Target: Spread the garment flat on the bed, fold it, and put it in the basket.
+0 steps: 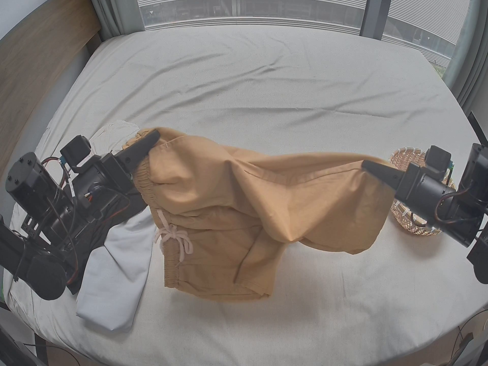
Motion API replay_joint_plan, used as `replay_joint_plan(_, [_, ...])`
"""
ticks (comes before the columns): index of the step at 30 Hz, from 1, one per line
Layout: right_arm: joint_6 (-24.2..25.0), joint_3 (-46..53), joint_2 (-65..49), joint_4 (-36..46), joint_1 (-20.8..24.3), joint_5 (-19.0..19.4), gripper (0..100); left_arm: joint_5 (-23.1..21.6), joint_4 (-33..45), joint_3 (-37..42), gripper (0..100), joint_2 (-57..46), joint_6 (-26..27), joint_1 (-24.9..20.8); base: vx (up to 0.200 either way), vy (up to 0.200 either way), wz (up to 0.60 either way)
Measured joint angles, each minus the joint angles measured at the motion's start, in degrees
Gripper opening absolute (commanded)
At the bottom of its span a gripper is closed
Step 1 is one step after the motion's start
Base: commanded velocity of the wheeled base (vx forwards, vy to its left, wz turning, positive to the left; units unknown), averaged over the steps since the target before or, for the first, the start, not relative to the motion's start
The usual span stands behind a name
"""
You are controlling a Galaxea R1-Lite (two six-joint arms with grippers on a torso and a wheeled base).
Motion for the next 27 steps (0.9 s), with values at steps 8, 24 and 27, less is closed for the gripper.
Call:
replay_joint_plan(8, [-0.3,-0.6,-2.9,1.5,-2.8,0.4,0,-3.4,0.0,0.9,0,-3.0,-0.2,2.8,0.0,0.0,0.0])
replay_joint_plan(24, [-2.5,-0.7,-7.8,5.5,-5.8,3.0,0,-3.0,0.0,5.1,0,-4.6,0.0,3.3,0.0,0.0,0.0])
replay_joint_plan(27, [-2.4,-0.7,-8.0,5.6,-6.8,4.2,0,-3.0,0.0,5.4,0,-4.8,0.0,3.3,0.0,0.0,0.0])
